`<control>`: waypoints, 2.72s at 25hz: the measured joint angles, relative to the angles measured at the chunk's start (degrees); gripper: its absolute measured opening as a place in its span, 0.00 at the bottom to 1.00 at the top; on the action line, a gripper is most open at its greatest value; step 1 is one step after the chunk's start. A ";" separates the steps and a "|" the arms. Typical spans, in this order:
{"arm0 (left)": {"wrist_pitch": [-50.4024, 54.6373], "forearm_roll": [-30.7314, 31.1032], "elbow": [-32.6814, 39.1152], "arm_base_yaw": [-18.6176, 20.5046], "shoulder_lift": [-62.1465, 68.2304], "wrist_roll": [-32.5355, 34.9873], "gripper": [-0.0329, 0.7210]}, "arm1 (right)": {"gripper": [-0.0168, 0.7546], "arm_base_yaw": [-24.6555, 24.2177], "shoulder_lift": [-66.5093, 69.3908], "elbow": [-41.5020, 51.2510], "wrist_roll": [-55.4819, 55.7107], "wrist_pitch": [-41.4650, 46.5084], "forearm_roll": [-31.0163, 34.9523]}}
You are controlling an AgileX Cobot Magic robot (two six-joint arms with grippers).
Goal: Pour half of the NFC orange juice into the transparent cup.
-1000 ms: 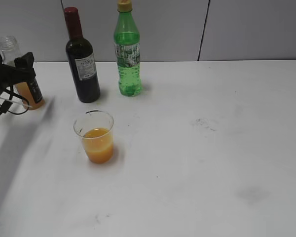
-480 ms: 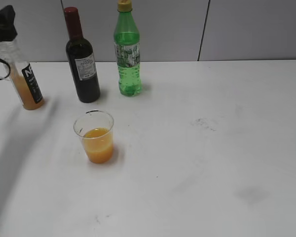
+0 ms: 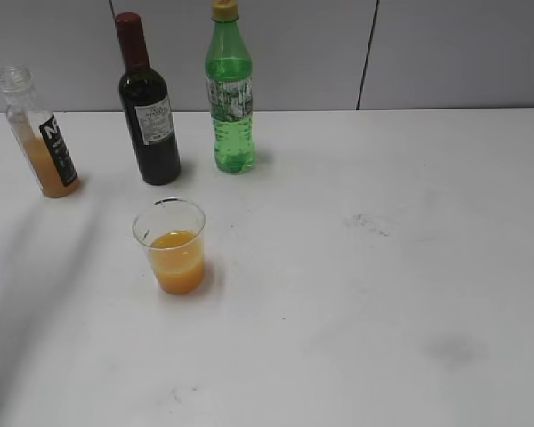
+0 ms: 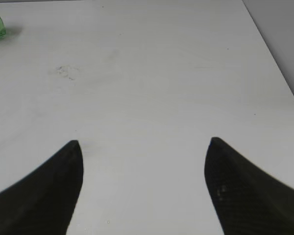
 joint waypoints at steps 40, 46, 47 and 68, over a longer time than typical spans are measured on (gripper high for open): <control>82.61 3.21 16.48 0.00 -77.17 -5.32 0.82 | 0.79 0.00 0.00 0.00 0.00 0.00 0.00; 81.48 2.40 18.33 0.00 -79.37 -7.66 0.82 | 0.79 0.00 0.00 0.00 0.00 0.02 0.00; 81.35 2.35 18.33 0.00 -79.37 -7.74 0.82 | 0.79 0.00 0.00 0.00 0.00 0.02 0.00; 81.20 2.82 18.33 0.00 -79.37 -8.02 0.82 | 0.79 0.00 0.00 0.00 0.00 0.02 0.00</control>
